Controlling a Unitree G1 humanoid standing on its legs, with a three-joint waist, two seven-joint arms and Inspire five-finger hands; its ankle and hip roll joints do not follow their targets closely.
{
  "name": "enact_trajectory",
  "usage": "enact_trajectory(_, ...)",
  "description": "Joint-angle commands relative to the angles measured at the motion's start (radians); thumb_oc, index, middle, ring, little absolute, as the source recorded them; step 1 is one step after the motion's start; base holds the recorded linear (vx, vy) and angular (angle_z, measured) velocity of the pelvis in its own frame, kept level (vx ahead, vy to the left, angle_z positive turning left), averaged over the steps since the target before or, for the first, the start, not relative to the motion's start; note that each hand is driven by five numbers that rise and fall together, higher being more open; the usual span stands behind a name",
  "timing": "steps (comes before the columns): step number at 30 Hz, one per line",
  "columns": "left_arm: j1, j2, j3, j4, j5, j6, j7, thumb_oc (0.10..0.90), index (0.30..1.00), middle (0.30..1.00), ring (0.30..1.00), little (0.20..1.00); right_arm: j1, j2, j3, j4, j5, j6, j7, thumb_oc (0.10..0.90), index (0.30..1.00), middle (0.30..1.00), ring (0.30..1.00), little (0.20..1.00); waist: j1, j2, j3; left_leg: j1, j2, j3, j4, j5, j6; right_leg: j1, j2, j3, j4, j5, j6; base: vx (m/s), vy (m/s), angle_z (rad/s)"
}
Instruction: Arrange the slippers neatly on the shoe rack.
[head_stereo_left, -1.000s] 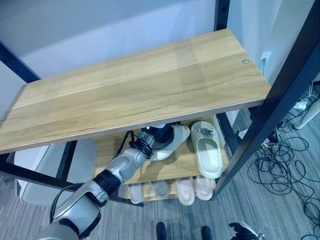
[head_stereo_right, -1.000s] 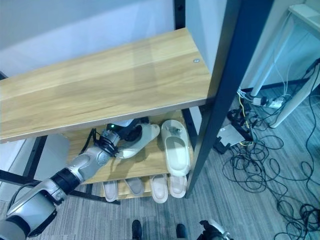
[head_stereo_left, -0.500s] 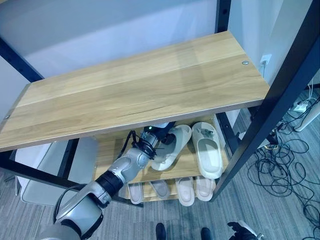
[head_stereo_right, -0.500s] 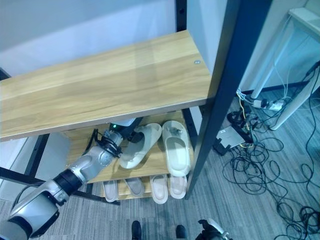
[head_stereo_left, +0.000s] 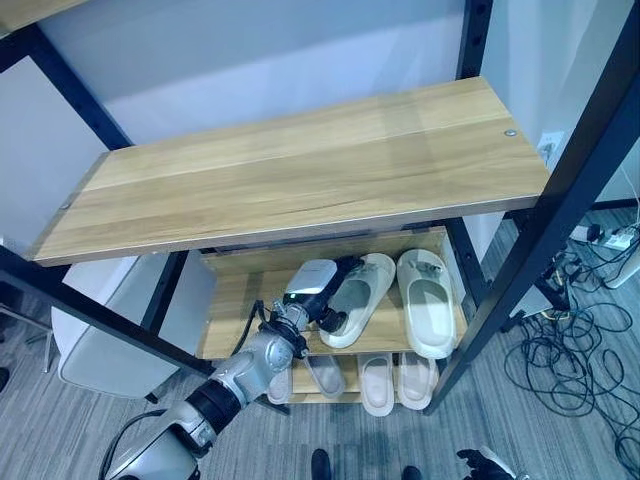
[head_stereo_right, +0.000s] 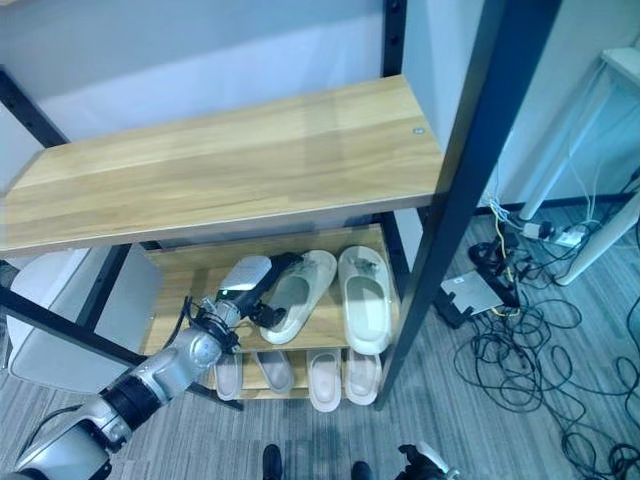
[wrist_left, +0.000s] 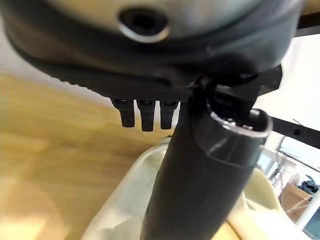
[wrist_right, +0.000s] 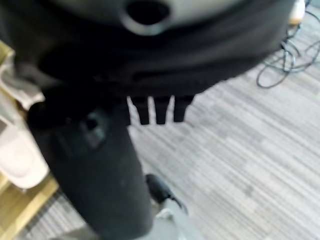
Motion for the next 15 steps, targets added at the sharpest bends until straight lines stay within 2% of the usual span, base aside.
enact_trajectory(1, -0.08, 0.025, 0.131, -0.045, -0.068, -0.06, 0.024, 0.8, 0.9, 0.9, 0.9, 0.9, 0.004, 0.018, -0.011, 0.017, 0.004, -0.007, -0.013, 0.8, 0.9, 0.9, 0.9, 0.9, 0.028, -0.047, -0.046, 0.022, -0.077, 0.033, 0.002, -0.113, 0.035, -0.084, -0.031, 0.019, 0.012, -0.032, 0.054, 0.0, -0.007, 0.04)
enact_trajectory(6, 0.069, -0.003, 0.243, -0.071, -0.293, -0.079, 0.008, 0.8, 0.9, 0.9, 0.9, 0.9, 0.01, 0.036, -0.032, 0.024, 0.012, -0.001, -0.006, 0.8, 0.9, 0.9, 0.9, 0.9, 0.043, -0.062, -0.06, 0.032, -0.074, 0.024, 0.002, -0.112, 0.034, -0.068, -0.027, 0.006, 0.012, -0.036, 0.049, 0.0, -0.003, 0.01)
enact_trajectory(15, 0.186, 0.012, 0.297, -0.092, -0.353, -0.073, -0.029, 0.8, 0.9, 0.9, 0.9, 0.9, 0.013, 0.052, -0.048, 0.026, 0.014, 0.004, 0.002, 0.8, 0.9, 0.9, 0.9, 0.9, 0.057, -0.081, -0.074, 0.047, -0.068, 0.016, 0.002, -0.117, 0.035, -0.05, -0.021, -0.005, 0.012, -0.043, 0.044, 0.02, -0.012, 0.1)
